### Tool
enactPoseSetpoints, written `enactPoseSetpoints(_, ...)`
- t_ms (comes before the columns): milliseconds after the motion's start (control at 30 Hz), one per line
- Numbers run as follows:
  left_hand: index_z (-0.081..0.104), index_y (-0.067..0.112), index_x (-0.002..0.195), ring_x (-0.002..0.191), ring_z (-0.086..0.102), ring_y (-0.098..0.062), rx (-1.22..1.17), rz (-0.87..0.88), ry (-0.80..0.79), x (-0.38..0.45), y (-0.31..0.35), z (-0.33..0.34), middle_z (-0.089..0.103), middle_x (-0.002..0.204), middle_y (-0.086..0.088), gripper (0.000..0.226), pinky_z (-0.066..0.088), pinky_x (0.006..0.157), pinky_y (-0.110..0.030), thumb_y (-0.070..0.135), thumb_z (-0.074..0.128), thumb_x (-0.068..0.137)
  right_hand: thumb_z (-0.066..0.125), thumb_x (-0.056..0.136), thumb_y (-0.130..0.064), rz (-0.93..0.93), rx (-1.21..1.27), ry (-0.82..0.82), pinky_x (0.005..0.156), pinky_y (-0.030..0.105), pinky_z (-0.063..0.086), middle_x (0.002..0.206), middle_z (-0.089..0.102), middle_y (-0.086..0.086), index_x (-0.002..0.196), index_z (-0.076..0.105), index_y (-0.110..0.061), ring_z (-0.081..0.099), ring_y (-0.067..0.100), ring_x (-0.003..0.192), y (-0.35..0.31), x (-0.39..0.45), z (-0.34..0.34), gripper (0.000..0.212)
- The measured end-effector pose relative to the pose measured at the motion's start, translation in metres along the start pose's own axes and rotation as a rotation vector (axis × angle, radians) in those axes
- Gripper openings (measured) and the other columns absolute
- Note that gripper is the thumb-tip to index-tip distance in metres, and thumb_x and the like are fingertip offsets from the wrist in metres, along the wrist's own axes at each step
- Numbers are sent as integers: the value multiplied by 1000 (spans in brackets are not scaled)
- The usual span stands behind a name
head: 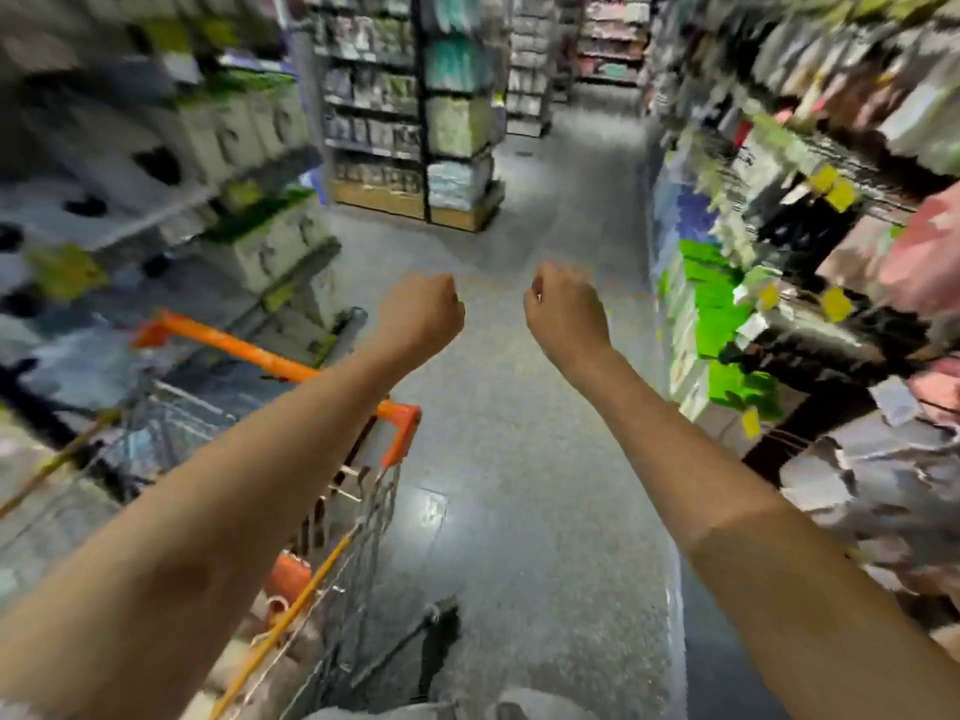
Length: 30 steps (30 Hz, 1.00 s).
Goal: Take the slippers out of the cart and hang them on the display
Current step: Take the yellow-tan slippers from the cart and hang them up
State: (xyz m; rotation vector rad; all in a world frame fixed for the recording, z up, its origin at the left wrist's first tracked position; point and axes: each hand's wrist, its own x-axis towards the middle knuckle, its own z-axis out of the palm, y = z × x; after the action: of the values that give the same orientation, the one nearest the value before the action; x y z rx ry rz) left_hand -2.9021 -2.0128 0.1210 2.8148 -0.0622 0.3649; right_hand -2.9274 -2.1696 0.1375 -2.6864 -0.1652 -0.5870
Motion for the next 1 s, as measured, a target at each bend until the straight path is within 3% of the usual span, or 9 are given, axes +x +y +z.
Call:
enactPoseSetpoints(100,63,4,97,101,59,-37,41,-177,97,-20,-58,-32,64,102,-19,22,43,70,-36,19,50,89,43,95,-13,-208,81,-100,72,38,41,107,56,22,102,54,2,54,36,98,-53,13,22,20)
enactPoseSetpoints(200,64,3,98,101,58,-39,97,-388,159,-62,-106,-54,65,101,-21,24,47,75,-40,21,51,88,45,94,-14,-384,142,-183,72,37,41,106,56,21,102,54,2,54,35,98,-100,10,47,20)
enactPoseSetpoints(333,62,2,86,85,60,-37,136,-709,151,-147,-164,-57,64,90,-20,23,44,63,-37,17,45,91,45,96,-15,-590,217,-353,64,33,32,106,56,20,102,53,2,55,35,95,-151,-23,85,19)
enactPoseSetpoints(433,62,3,88,87,60,-36,155,-951,114,-222,-195,-51,65,92,-19,21,41,64,-36,15,44,91,45,96,-14,-720,276,-489,71,40,39,107,57,21,101,53,1,55,36,98,-183,-61,114,18)
enactPoseSetpoints(500,60,5,90,91,60,-36,156,-1095,57,-267,-209,-49,64,95,-17,19,44,67,-37,15,44,90,44,96,-14,-778,304,-571,67,36,35,104,58,20,93,51,-4,55,34,97,-202,-89,128,13)
enactPoseSetpoints(567,60,6,91,93,59,-37,165,-1175,28,-306,-226,-49,65,96,-17,17,44,68,-36,15,45,89,44,96,-14,-818,307,-636,67,35,34,103,58,20,89,49,-7,56,35,96,-224,-113,140,11)
enactPoseSetpoints(667,59,5,85,90,59,-38,170,-1254,61,-349,-256,-54,65,95,-20,14,39,65,-33,13,46,87,46,94,-15,-854,328,-698,75,39,43,106,59,20,99,55,0,57,35,98,-266,-140,159,18)
enactPoseSetpoints(867,63,3,99,102,59,-39,185,-1382,45,-407,-318,-71,65,105,-21,21,46,75,-37,14,47,88,47,93,-13,-923,357,-786,76,39,44,106,60,20,100,56,1,57,35,99,-357,-189,190,18)
enactPoseSetpoints(1000,61,3,94,98,60,-39,171,-1438,61,-442,-360,-75,65,102,-22,19,48,75,-38,14,47,87,47,94,-15,-902,340,-889,72,39,44,99,62,18,94,54,-2,57,35,93,-403,-223,216,15)
